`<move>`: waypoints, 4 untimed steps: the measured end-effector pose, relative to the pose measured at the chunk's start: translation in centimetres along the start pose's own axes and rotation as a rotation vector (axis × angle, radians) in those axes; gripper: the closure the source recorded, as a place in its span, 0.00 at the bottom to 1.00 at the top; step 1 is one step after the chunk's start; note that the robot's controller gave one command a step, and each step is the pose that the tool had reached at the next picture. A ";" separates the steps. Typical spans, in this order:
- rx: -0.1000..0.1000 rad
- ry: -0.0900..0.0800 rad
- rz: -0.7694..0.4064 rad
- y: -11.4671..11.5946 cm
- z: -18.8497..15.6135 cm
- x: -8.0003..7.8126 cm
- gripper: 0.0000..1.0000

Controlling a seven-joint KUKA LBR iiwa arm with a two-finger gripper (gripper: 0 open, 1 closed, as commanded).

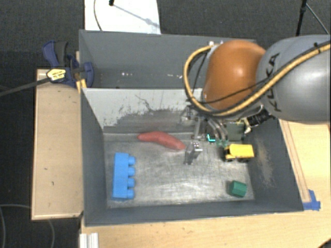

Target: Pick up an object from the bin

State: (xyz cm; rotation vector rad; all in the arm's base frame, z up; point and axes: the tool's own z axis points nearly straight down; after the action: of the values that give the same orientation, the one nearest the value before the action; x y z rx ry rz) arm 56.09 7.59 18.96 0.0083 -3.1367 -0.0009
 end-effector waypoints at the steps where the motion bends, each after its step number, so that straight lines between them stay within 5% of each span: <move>1: -0.001 -0.008 0.002 0.0 -0.4 -0.2 0.00; 3: -0.003 -0.026 0.167 0.1 9.7 -1.6 0.00; 4: 0.004 -0.012 0.140 2.0 11.7 -1.8 0.00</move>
Offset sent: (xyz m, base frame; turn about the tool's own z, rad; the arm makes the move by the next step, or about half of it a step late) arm 0.0217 -0.0086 -0.1196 0.0994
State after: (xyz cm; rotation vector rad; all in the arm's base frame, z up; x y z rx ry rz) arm 57.85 9.61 7.22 -0.2117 -3.1411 0.0062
